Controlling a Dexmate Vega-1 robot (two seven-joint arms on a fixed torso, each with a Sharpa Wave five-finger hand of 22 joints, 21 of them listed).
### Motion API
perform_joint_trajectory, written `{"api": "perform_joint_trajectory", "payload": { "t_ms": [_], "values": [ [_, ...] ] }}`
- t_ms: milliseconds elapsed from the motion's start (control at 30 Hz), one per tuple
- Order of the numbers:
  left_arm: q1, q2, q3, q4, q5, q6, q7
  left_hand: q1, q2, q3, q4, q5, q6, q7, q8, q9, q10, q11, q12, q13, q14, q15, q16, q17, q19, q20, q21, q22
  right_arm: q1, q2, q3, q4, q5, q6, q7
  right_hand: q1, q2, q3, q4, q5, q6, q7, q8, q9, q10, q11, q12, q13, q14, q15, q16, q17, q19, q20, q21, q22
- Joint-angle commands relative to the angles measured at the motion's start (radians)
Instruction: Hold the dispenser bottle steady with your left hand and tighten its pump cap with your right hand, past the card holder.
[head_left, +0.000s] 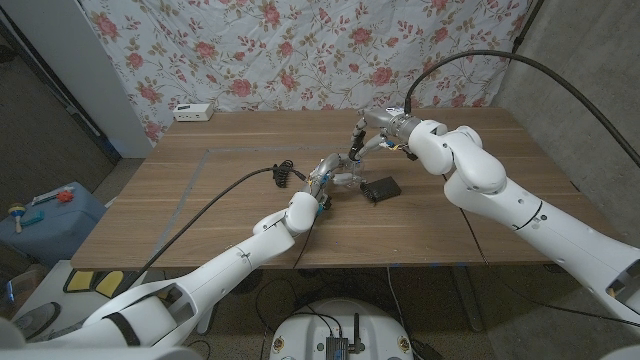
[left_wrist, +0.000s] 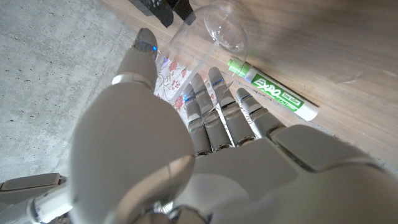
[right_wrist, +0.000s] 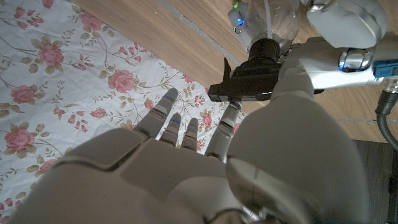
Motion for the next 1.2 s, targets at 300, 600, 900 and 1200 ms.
{"api": "perform_joint_trajectory", "payload": {
  "t_ms": [300,600,900,1200],
  "values": [
    [-0.004,-0.006,0.004,0.009,-0.004,-0.002,-0.002,-0.128,0.172,0.124,0.116,0.003,0.184,0.007,0.005,0.001,0.009,0.002,0.006,0.003,-0.002,-0.045,0.005,0.003,-0.004,-0.048,0.003,0.003,0.006,0.064,-0.056,0.006,-0.174,-0.086,0.033,-0.080,0.011,-0.026,0.037,-0.025,0.083,0.006,0.007,-0.008,0.077,0.009,0.018,0.002,0.046,-0.017,0.016,0.007,0.045,-0.007,0.005,0.000],
    [-0.008,-0.006,0.004,0.016,-0.009,-0.008,-0.008,-0.126,0.172,0.123,0.116,0.003,0.186,0.007,0.005,0.001,0.011,0.003,0.008,0.003,-0.002,-0.045,0.005,0.004,-0.004,-0.047,0.003,0.003,0.006,0.098,-0.074,0.025,-0.249,-0.102,0.048,-0.108,0.015,-0.040,0.049,-0.037,0.144,0.015,0.016,-0.012,0.120,0.010,0.024,0.001,0.074,-0.030,0.024,0.009,0.070,-0.011,0.006,0.000],
    [-0.017,-0.011,0.006,0.032,-0.013,-0.018,-0.014,-0.122,0.171,0.122,0.115,0.002,0.187,0.008,0.004,0.001,0.010,0.003,0.008,0.003,-0.003,-0.046,0.006,0.004,-0.003,-0.047,0.004,0.003,0.000,0.129,-0.080,0.042,-0.321,-0.110,0.062,-0.150,0.023,-0.059,0.072,-0.050,0.228,0.051,0.029,-0.014,0.181,0.017,0.032,0.000,0.119,-0.048,0.033,0.010,0.106,-0.019,0.007,0.000],
    [-0.020,-0.014,0.005,0.040,-0.014,-0.022,-0.011,-0.120,0.170,0.123,0.114,0.002,0.186,0.009,0.004,0.001,0.012,0.005,0.008,0.003,0.000,-0.047,0.007,0.003,-0.002,-0.047,0.004,0.003,-0.010,0.170,-0.089,0.067,-0.419,-0.130,0.080,-0.183,0.033,-0.073,0.092,-0.059,0.277,0.068,0.033,-0.015,0.225,0.022,0.037,0.000,0.159,-0.063,0.041,0.010,0.141,-0.025,0.011,0.001]
  ]
}}
